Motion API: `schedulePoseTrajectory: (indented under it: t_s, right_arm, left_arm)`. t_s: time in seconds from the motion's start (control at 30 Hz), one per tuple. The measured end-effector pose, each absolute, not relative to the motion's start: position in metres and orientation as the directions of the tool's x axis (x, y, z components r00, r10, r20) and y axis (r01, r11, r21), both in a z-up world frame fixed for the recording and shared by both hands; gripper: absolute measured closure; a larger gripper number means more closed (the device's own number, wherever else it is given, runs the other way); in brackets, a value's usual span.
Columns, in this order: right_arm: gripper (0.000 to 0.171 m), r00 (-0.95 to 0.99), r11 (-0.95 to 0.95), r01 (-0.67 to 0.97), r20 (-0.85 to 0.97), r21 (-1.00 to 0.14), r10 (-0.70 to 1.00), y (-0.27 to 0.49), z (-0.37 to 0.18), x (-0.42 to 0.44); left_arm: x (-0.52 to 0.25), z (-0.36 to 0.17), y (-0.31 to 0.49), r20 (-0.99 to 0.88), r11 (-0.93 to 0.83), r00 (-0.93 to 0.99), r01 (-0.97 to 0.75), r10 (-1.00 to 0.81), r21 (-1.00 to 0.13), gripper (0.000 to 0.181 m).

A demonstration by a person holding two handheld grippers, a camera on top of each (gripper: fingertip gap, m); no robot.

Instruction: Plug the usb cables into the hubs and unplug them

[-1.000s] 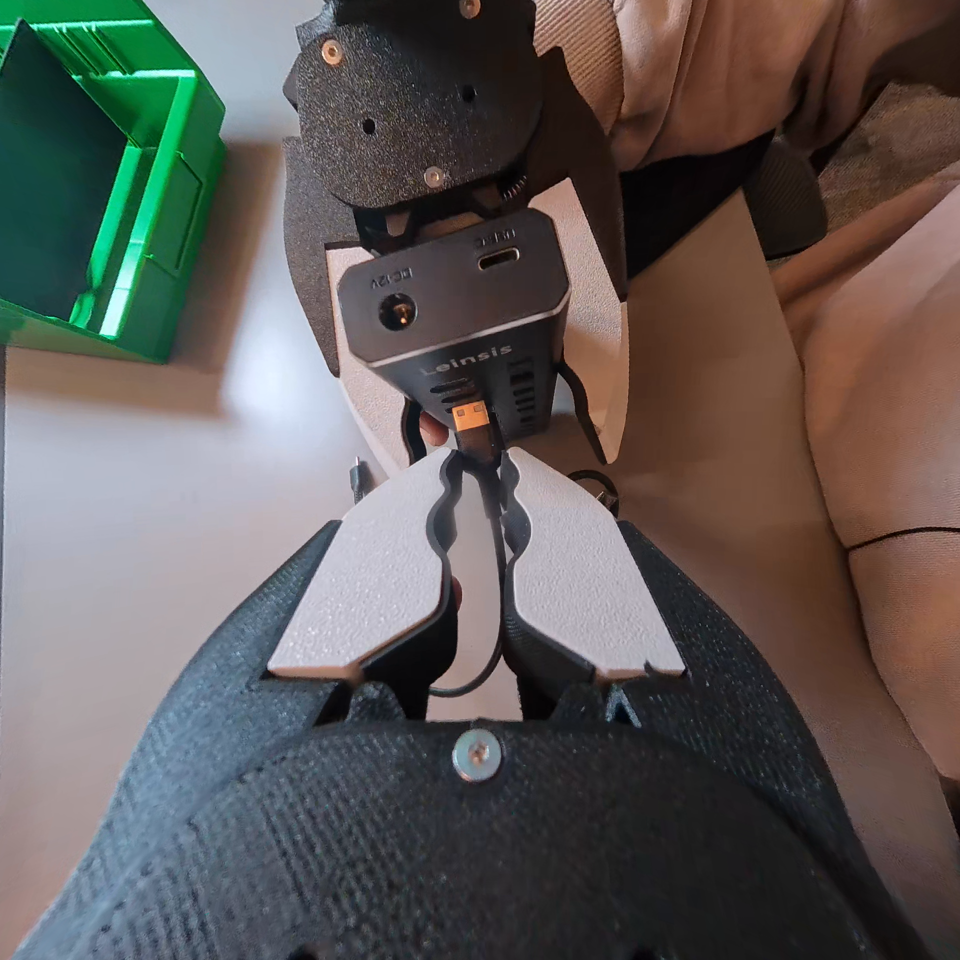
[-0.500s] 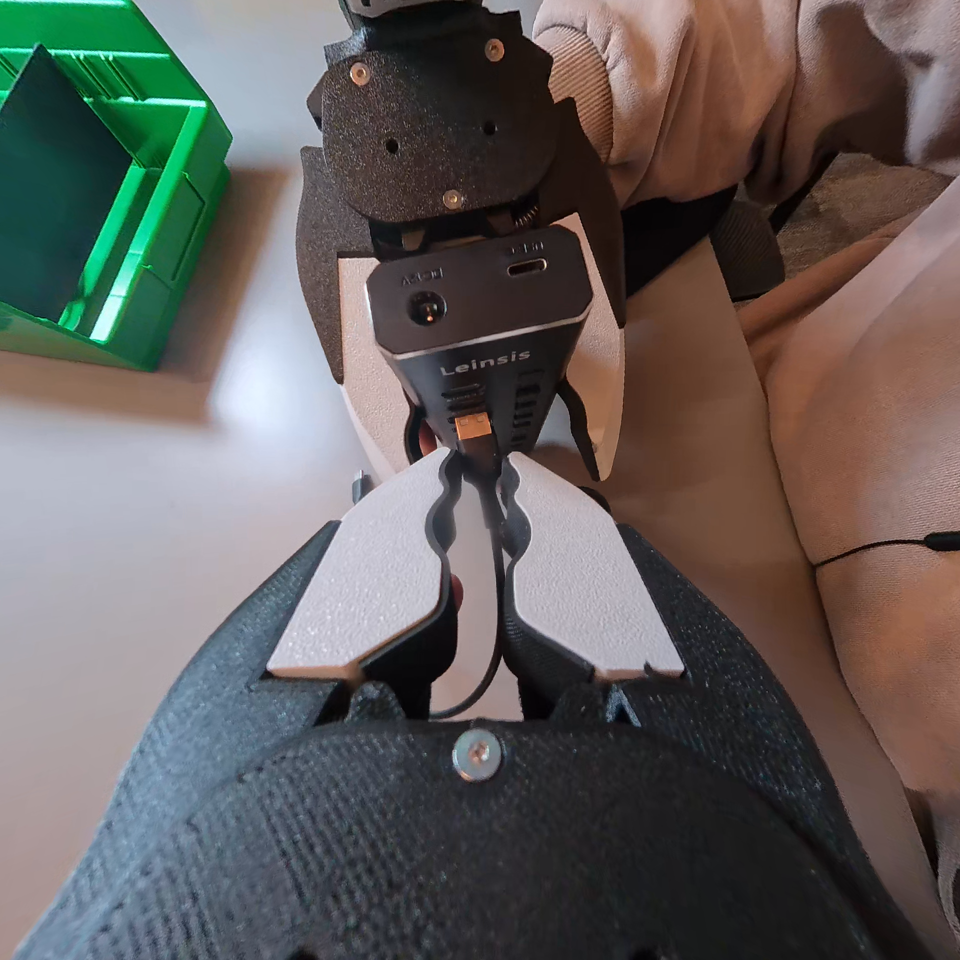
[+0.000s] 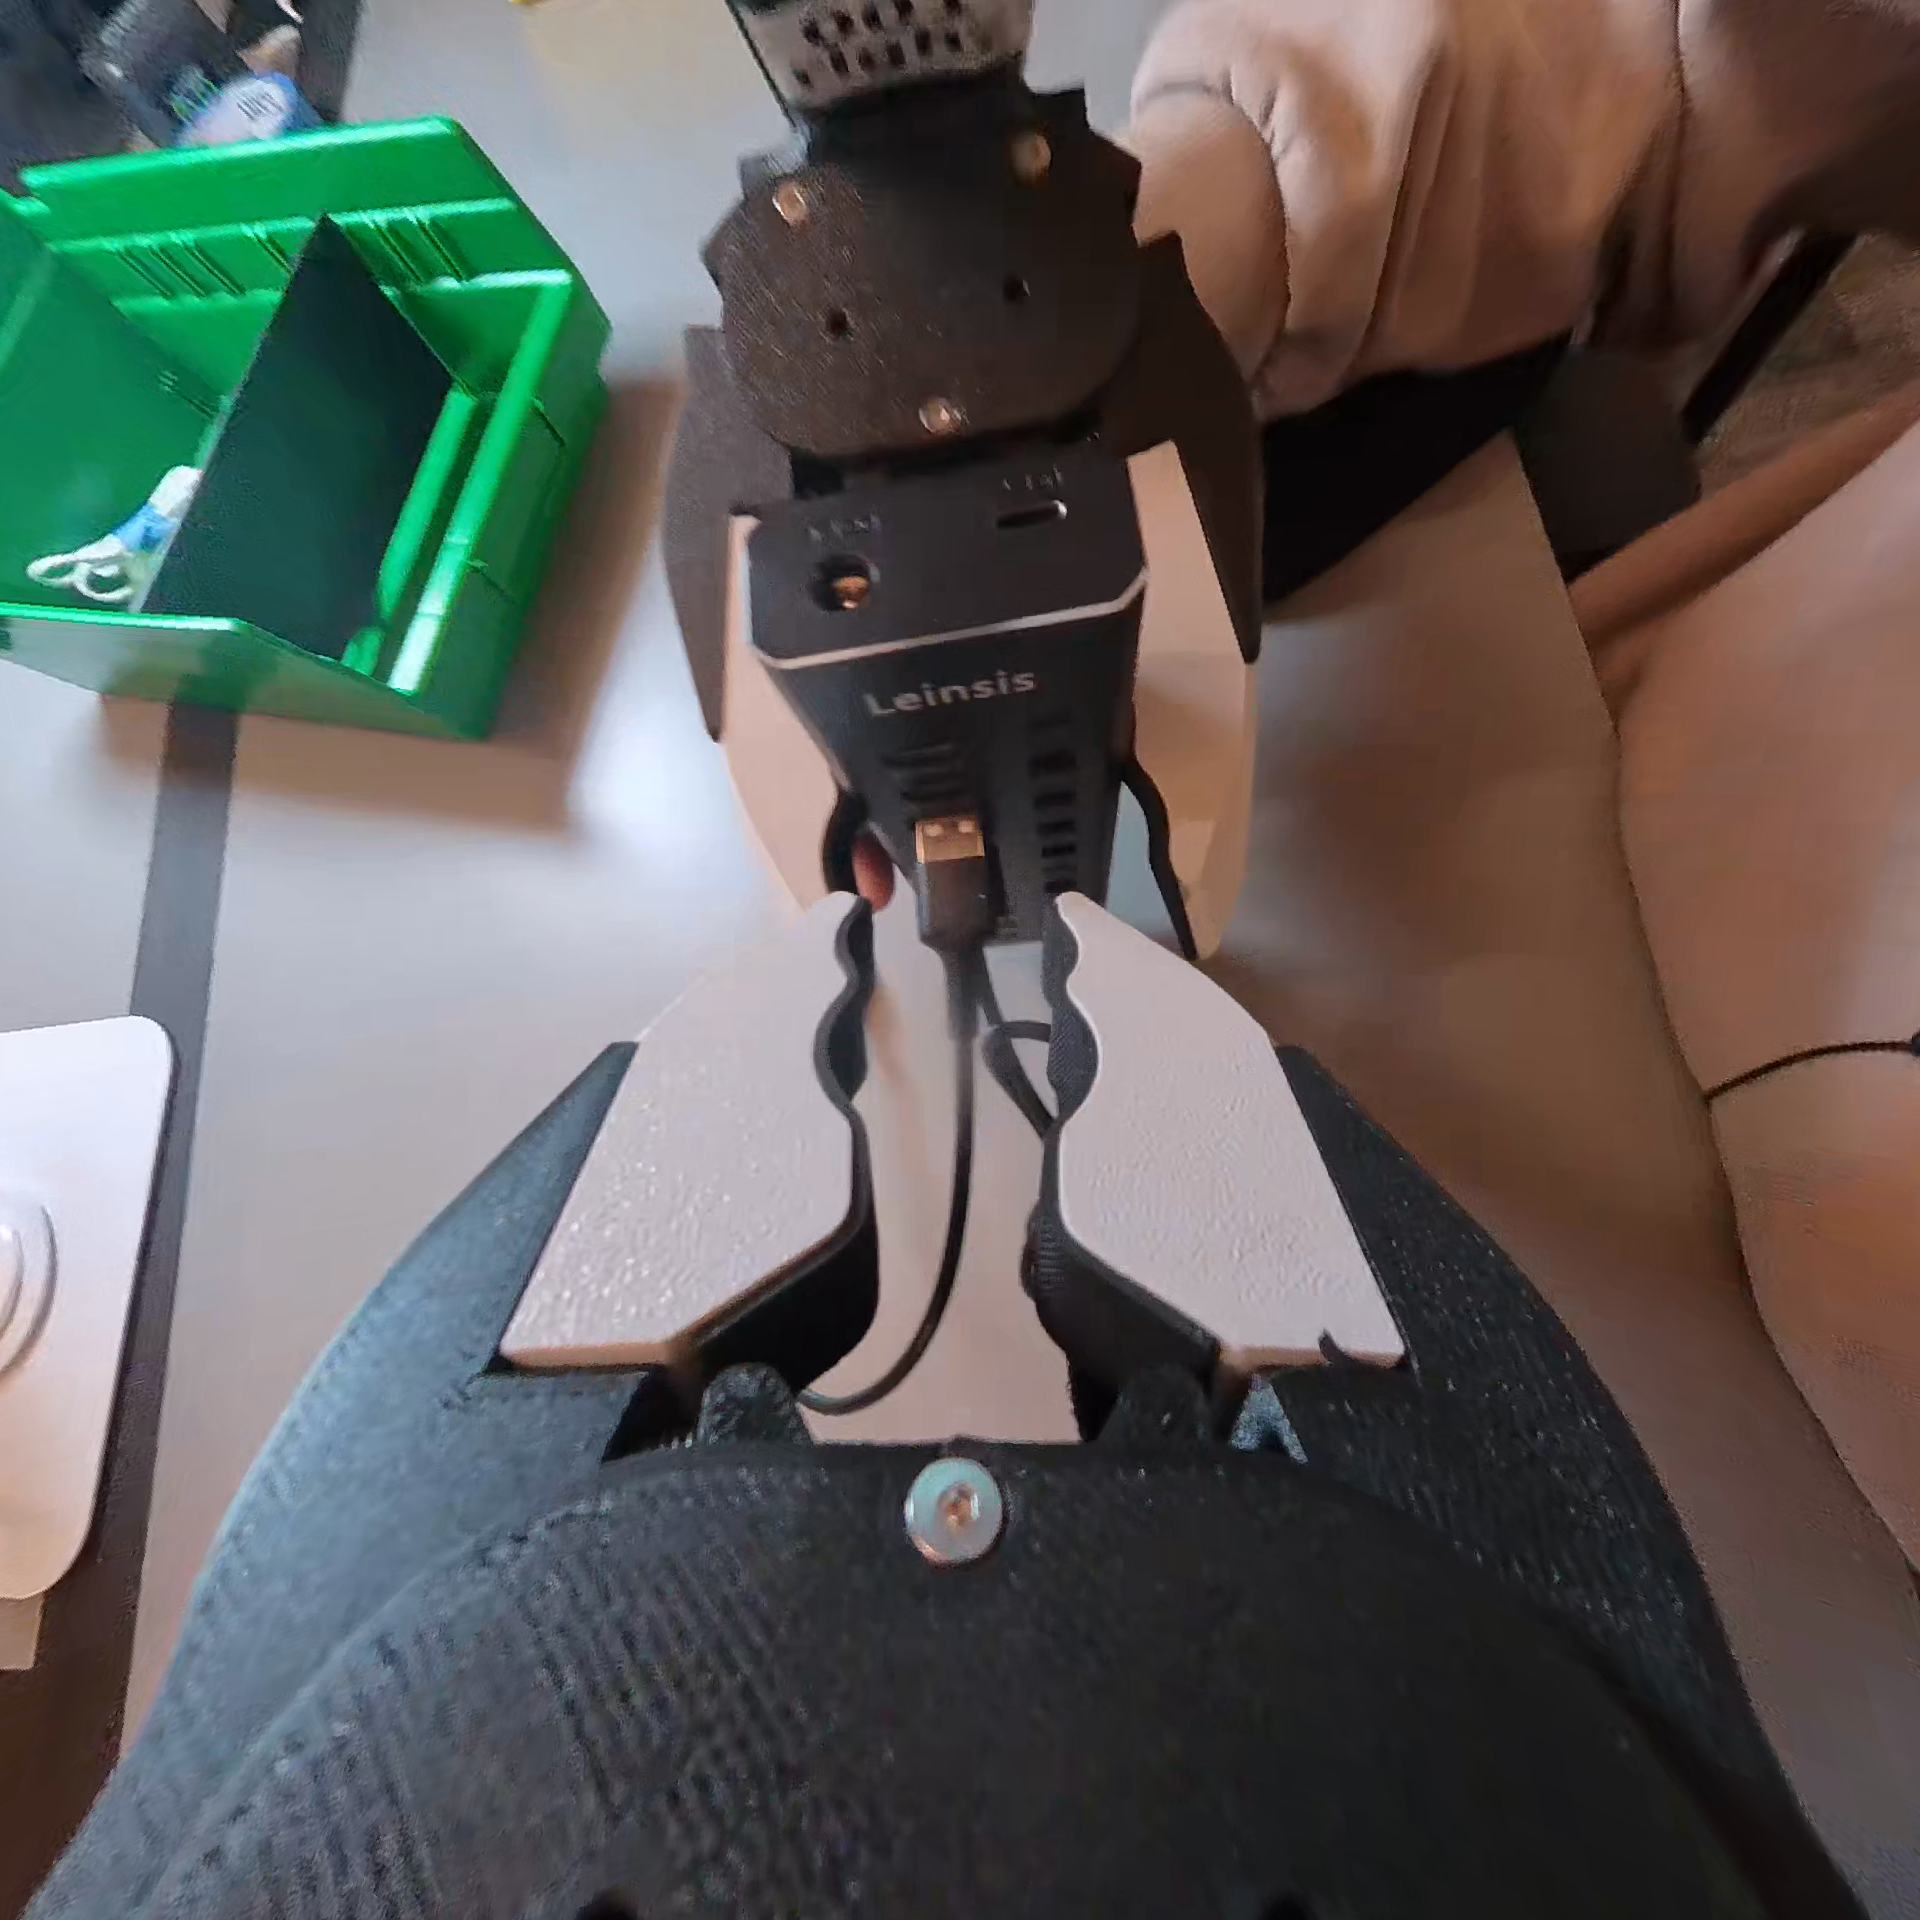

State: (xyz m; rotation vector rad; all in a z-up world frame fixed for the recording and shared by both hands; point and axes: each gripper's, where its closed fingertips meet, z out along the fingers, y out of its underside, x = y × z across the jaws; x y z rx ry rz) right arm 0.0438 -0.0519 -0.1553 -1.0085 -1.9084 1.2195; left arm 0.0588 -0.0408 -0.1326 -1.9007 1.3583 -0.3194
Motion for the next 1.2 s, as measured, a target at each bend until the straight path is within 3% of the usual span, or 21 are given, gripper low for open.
schedulePoseTrajectory:
  t_s: [0.13, 0.67, 0.97, 1.1, 1.2]
  right_arm:
    - [0.100, -0.477, 0.272, 0.249, 0.127, -0.930, 0.870, -0.050, -0.152, 0.046]
    - [0.100, -0.481, 0.341, 0.306, 0.165, -0.889, 0.861, -0.048, -0.167, 0.054]
    - [0.100, -0.503, 0.417, 0.372, 0.197, -0.829, 0.841, -0.050, -0.177, 0.055]
    - [0.101, -0.510, 0.461, 0.397, 0.227, -0.794, 0.830, -0.051, -0.185, 0.053]
    - [0.101, -0.502, 0.418, 0.353, 0.208, -0.837, 0.840, -0.052, -0.176, 0.052]
  left_arm:
    - [0.056, -0.147, -0.036, -0.219, -0.165, 0.409, -0.719, -0.886, -0.675, 0.169]
    - [0.068, -0.156, -0.037, -0.118, -0.193, 0.415, -0.634, -0.902, -0.749, 0.175]
    - [0.069, -0.157, -0.041, -0.084, -0.212, 0.395, -0.647, -0.915, -0.732, 0.176]
    - [0.068, -0.168, -0.040, -0.120, -0.216, 0.393, -0.707, -0.912, -0.673, 0.177]
    - [0.069, -0.162, -0.039, -0.096, -0.218, 0.399, -0.668, -0.912, -0.711, 0.177]
